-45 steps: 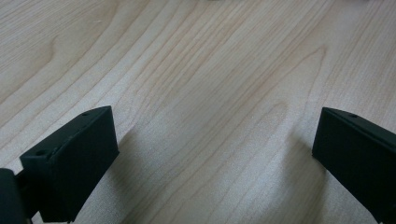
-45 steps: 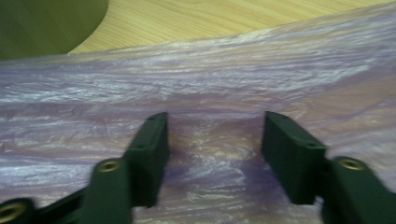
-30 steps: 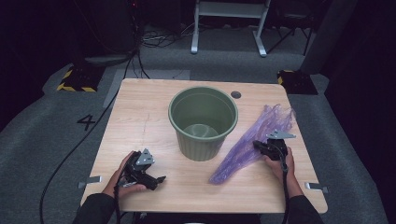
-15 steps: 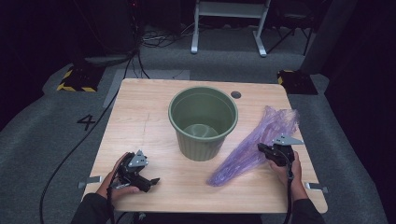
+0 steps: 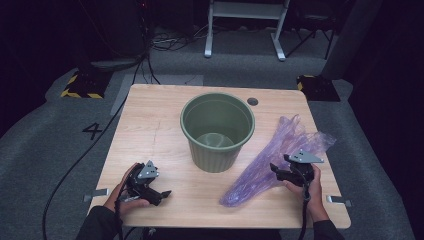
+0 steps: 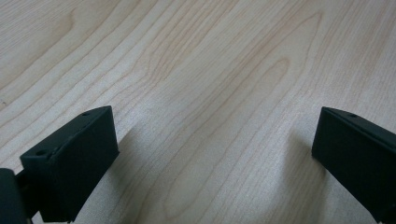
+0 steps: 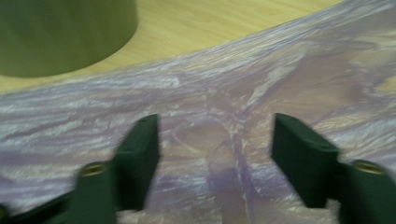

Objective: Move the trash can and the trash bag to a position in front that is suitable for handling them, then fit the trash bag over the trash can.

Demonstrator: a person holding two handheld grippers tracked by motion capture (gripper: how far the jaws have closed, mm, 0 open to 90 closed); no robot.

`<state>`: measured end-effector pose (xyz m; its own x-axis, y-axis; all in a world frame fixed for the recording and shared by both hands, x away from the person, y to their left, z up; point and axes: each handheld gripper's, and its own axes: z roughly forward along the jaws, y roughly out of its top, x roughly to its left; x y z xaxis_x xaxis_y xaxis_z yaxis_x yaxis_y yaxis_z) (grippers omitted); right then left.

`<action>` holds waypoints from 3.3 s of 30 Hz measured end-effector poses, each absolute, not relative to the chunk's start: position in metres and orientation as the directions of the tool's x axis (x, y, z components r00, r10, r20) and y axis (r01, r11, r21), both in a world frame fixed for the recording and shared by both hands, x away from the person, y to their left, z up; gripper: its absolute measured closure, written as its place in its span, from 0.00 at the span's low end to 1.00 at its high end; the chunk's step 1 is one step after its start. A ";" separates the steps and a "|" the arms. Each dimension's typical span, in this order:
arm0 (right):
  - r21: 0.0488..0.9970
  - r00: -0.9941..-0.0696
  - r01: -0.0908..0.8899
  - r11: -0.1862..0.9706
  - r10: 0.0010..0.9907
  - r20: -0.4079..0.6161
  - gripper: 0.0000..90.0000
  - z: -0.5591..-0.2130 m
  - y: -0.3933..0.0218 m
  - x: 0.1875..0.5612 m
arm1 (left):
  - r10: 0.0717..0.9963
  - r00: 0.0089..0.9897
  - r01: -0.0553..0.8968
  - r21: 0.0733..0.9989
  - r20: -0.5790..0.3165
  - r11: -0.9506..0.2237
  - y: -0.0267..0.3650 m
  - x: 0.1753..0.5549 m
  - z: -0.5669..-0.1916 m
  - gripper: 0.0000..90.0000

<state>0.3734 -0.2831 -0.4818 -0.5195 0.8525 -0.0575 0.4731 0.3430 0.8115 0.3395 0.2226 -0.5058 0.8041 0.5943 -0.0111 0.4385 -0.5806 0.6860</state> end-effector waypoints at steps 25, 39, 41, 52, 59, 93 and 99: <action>0.774 -0.507 0.549 0.315 0.862 0.009 0.89 -0.502 -0.286 0.404 | 0.611 0.792 0.450 0.687 -0.010 -0.571 0.216 0.342 -0.506 0.00; 0.802 -0.547 0.518 0.299 0.836 0.042 1.00 -0.497 -0.285 0.403 | 0.608 0.794 0.446 0.687 -0.008 -0.574 0.216 0.342 -0.506 0.00; 0.808 -0.546 0.511 0.292 0.836 0.043 1.00 -0.495 -0.285 0.403 | 0.608 0.794 0.446 0.687 -0.009 -0.573 0.216 0.342 -0.506 0.00; 0.852 -0.559 0.454 0.262 0.828 0.043 1.00 -0.480 -0.285 0.400 | 0.607 0.795 0.446 0.687 -0.009 -0.574 0.216 0.342 -0.506 0.00; 0.881 -0.560 0.408 0.237 0.828 0.037 1.00 -0.463 -0.285 0.398 | 0.607 0.795 0.446 0.686 -0.009 -0.574 0.216 0.343 -0.506 0.00; 0.972 -0.573 0.157 0.176 0.818 -0.055 1.00 -0.337 -0.293 0.385 | 0.612 0.791 0.451 0.683 -0.007 -0.575 0.209 0.349 -0.505 0.01; 0.979 -0.590 0.105 0.173 0.804 -0.079 1.00 -0.310 -0.288 0.386 | 0.610 0.792 0.449 0.684 -0.006 -0.576 0.209 0.349 -0.505 0.02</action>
<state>0.3857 -0.2877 -0.3099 -0.5897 0.8038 -0.0789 0.1045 0.1728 0.9794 0.3492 0.2085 -0.5047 0.7920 0.6105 -0.0058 0.4487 -0.5756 0.6836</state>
